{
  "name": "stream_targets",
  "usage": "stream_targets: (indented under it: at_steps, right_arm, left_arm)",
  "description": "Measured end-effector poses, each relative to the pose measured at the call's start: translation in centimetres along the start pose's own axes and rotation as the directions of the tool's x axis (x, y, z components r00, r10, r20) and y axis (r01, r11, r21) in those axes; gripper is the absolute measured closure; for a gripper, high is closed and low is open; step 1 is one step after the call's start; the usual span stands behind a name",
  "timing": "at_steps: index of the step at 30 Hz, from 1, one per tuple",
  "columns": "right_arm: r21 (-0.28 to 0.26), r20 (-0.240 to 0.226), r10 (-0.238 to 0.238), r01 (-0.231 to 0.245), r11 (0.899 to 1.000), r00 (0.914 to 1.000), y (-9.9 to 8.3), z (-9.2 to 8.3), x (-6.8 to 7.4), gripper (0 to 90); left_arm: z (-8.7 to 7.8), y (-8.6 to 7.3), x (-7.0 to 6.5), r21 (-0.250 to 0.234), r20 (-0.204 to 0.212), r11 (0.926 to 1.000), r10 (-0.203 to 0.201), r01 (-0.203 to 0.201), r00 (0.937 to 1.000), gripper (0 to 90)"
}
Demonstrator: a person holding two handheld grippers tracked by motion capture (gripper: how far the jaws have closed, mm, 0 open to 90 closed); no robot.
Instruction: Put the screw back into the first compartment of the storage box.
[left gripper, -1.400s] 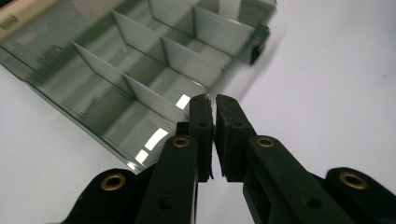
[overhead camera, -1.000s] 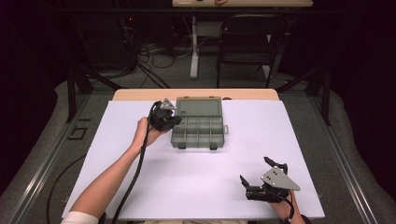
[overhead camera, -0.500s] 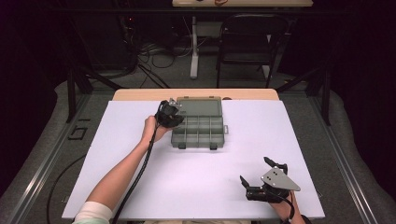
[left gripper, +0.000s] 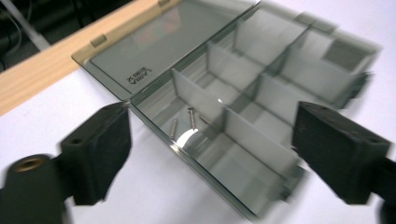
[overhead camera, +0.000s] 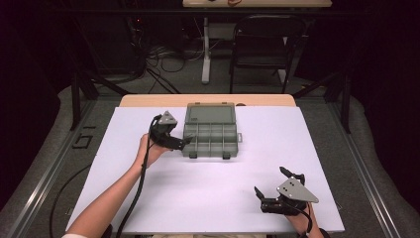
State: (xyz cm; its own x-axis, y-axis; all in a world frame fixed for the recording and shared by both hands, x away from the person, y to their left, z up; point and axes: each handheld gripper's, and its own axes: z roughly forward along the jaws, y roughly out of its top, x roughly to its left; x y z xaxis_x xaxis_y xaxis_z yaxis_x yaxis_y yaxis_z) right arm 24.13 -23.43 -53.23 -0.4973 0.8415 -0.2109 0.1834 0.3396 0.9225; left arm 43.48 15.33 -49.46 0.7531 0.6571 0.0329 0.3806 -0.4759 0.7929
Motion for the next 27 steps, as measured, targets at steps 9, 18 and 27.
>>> stream_targets:
  at_steps: [9, 18, 27]
  right_arm:
    - [0.002, -0.013, 0.013, -0.013, 1.0, 0.9998, 0.0, -0.1, -0.1, 0.0]
    - [-0.003, -0.01, 0.024, -0.024, 1.0, 0.9997, 0.0, 0.0, -0.2, 0.0]
    - [-0.001, -0.013, 0.024, -0.024, 1.0, 0.9996, 0.0, -0.1, -0.1, 0.0]
  left_arm:
    - [-5.1, -3.5, -3.3, -0.134, -0.048, 0.9905, 0.024, -0.03, 0.9986, 0.0]
    - [-8.5, -8.4, -5.7, -0.265, -0.068, 0.9633, 0.024, -0.041, 0.9974, 0.0]
    - [-10.2, -12.9, -7.0, -0.264, -0.065, 0.9643, -0.006, -0.012, 0.9979, 0.0]
